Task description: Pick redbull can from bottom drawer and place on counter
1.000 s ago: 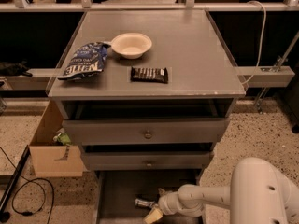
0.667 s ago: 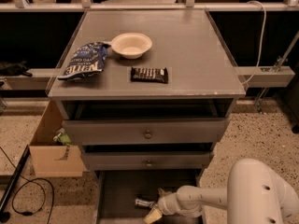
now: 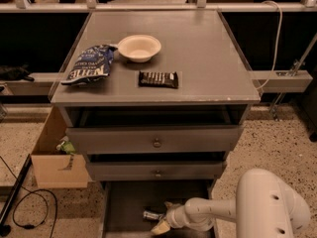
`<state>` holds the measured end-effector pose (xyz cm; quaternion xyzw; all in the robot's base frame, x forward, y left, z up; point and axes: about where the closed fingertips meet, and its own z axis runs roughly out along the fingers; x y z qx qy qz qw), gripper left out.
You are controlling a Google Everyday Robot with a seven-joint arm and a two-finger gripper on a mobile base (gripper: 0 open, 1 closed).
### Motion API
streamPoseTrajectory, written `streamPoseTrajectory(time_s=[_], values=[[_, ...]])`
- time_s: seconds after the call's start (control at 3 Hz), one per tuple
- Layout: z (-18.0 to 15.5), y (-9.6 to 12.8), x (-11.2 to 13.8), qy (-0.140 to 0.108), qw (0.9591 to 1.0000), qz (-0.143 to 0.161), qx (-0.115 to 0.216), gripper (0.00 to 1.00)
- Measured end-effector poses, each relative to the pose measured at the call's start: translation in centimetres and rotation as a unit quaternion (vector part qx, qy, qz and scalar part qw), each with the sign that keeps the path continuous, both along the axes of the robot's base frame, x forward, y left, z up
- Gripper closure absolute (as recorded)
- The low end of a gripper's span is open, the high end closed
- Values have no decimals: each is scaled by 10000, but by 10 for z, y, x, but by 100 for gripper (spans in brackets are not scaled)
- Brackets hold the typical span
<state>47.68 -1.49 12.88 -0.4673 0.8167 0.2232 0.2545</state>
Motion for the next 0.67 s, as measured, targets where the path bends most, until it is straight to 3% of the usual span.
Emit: streamPoseTrajectory(time_s=[0.33, 0.67], values=[[0, 0, 0, 0, 10000, 0, 0, 48], [0, 0, 0, 0, 10000, 0, 0, 71]])
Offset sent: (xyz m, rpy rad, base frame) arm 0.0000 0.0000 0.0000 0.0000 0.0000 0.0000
